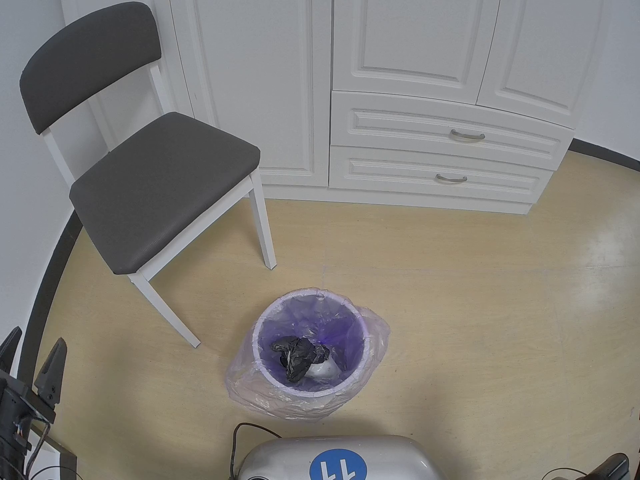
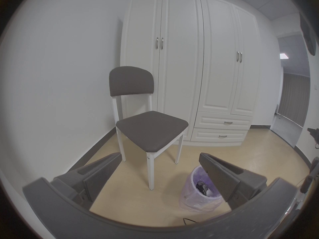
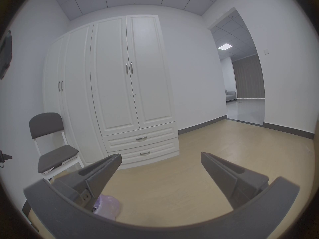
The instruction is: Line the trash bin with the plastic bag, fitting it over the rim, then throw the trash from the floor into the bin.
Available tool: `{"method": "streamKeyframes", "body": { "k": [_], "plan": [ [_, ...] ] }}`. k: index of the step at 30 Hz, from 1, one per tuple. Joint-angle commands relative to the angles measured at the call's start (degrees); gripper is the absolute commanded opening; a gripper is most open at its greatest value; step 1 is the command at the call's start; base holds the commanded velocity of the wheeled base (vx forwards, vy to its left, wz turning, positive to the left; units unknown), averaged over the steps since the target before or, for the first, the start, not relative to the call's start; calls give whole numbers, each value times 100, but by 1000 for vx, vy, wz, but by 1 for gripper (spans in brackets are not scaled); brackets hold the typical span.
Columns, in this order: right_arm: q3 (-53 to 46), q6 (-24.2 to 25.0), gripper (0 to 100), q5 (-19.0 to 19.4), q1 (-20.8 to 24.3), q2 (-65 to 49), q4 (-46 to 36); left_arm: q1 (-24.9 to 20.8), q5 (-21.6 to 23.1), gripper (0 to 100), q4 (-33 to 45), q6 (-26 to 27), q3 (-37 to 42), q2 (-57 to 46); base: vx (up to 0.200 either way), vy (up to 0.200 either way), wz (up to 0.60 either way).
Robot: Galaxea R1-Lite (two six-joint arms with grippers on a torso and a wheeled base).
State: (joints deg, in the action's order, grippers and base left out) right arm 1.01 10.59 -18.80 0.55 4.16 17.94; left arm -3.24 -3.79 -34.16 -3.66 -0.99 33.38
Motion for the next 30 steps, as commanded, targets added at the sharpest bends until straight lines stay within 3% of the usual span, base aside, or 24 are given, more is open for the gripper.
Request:
{"method": "streamKeyframes", "body": {
  "k": [1, 14, 18, 21, 30],
  "plan": [
    [-101, 162, 100, 34, -37, -416, -177, 228, 10, 100, 524, -39, 81, -1220, 0, 0, 0],
    [-92, 215, 100, 43, -46, -416, -54, 298, 72, 100, 2001, -12, -121, -3250, 0, 0, 0],
    [-92, 180, 100, -45, -46, -416, 306, 315, -8, 100, 2194, -47, -156, -3338, 0, 0, 0],
    [-101, 171, 100, -230, -46, -416, 728, 315, -8, 100, 2177, -30, -130, -3338, 0, 0, 0],
    [-101, 180, 100, -854, -55, -407, 807, 315, 1, 100, 2053, -39, -112, -3338, 0, 0, 0]
  ]
}}
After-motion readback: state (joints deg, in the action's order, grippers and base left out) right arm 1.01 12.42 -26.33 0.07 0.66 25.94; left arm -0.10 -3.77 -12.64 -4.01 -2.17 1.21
